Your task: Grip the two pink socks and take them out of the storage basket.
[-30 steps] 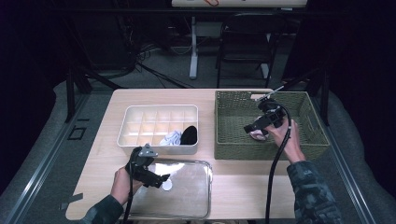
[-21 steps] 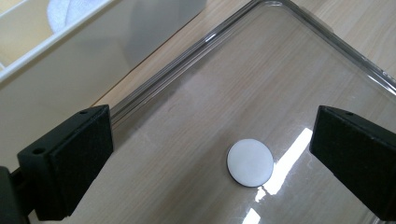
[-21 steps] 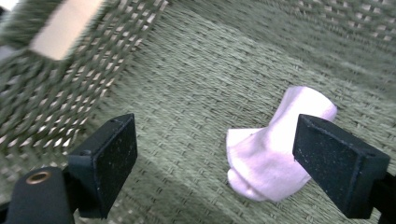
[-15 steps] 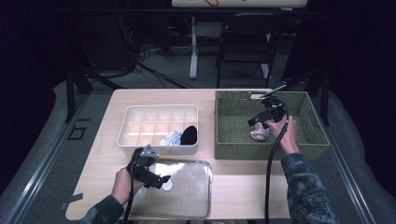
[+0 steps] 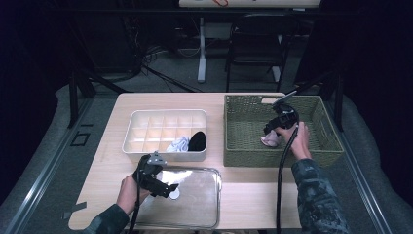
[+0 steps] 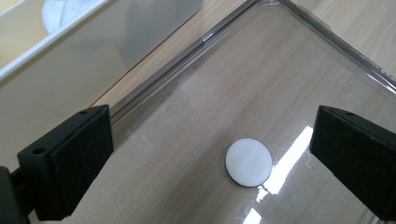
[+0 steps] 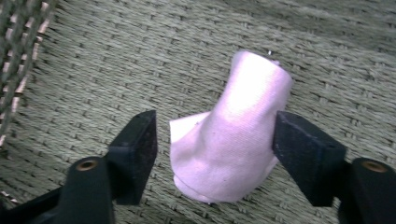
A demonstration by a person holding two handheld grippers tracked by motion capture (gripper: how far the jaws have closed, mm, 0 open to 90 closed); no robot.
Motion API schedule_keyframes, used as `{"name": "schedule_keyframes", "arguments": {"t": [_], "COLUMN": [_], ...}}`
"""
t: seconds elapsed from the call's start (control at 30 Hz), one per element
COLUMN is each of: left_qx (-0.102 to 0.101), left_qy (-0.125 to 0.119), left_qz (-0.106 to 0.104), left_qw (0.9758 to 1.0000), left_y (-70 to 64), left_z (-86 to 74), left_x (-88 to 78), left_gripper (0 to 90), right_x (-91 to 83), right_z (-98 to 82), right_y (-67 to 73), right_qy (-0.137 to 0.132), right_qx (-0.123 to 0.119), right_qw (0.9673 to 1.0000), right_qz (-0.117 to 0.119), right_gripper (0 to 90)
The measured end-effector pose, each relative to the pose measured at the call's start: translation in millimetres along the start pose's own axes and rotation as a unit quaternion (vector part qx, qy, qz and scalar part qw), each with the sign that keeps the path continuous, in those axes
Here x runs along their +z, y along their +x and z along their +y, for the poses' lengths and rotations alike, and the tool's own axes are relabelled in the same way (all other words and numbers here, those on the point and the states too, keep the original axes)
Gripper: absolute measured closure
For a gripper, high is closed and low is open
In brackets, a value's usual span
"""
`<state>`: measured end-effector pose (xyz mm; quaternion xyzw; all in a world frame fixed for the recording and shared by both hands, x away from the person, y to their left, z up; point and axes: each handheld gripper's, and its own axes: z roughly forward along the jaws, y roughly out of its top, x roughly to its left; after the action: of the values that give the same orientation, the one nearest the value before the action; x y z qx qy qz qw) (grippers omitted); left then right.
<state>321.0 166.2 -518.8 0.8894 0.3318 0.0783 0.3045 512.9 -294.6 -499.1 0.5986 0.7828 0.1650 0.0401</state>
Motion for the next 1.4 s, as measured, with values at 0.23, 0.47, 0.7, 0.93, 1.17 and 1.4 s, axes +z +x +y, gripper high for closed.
{"name": "schedule_keyframes", "arguments": {"t": [0.23,0.47,0.7,0.93,1.17,1.4], "left_qx": [0.0,0.003,0.007,-0.006,-0.004,0.007], "left_qy": [0.002,0.002,-0.003,-0.002,-0.003,-0.002], "left_qz": [0.0,0.002,0.007,0.021,0.022,0.013], "left_qw": [1.0,1.0,0.9999,0.9998,0.9997,0.9999], "left_y": [-0.6,0.2,-1.4,-1.1,-2.7,-4.8], "left_z": [0.4,0.1,1.1,-0.7,0.9,2.9], "left_x": [0.7,-0.6,-2.1,-3.5,0.2,1.3], "left_gripper": [0.0,0.0,0.0,0.0,0.0,0.0], "right_x": [8.0,7.9,-11.4,-35.1,-49.5,-64.9], "right_z": [1.2,1.4,-2.6,-5.4,-6.4,-3.6], "right_y": [0.1,2.3,4.3,12.1,27.3,45.7], "right_qy": [0.032,0.037,0.027,-0.004,-0.01,-0.007], "right_qx": [0.007,0.004,-0.012,-0.028,-0.054,-0.093], "right_qw": [0.9992,0.9987,0.9992,0.9995,0.9984,0.9956], "right_qz": [-0.022,-0.035,-0.026,-0.018,-0.012,0.002], "right_gripper": [55.9,75.9,76.7,76.6,76.6,76.5]}}
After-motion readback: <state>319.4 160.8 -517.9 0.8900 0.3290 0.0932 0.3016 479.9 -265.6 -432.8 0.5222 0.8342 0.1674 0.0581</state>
